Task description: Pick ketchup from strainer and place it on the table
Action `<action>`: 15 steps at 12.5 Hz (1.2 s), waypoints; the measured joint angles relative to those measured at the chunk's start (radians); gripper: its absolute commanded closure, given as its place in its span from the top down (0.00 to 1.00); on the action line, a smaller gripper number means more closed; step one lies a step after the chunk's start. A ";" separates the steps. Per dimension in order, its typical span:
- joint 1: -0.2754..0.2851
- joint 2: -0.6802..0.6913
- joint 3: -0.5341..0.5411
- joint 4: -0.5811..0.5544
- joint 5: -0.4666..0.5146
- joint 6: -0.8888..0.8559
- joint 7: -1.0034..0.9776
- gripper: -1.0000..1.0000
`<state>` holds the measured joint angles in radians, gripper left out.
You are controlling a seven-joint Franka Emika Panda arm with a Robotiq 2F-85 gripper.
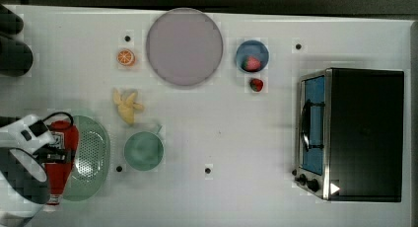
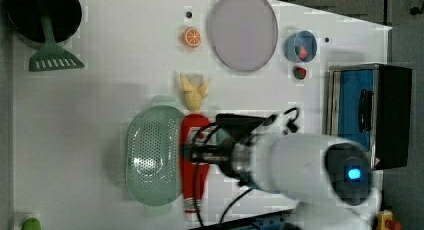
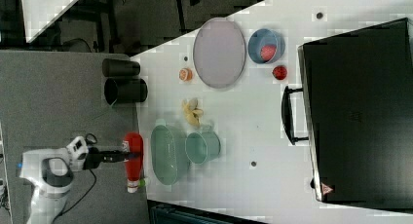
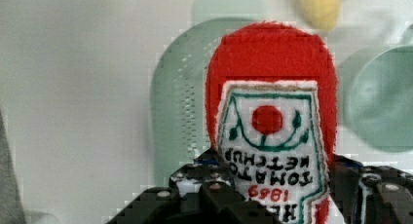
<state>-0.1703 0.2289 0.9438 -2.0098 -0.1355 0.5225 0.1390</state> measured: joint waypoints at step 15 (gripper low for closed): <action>-0.332 -0.124 -0.405 0.093 0.046 -0.151 -0.625 0.56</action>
<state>-0.5024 0.1052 0.5391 -1.9170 -0.0892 0.3718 -0.4861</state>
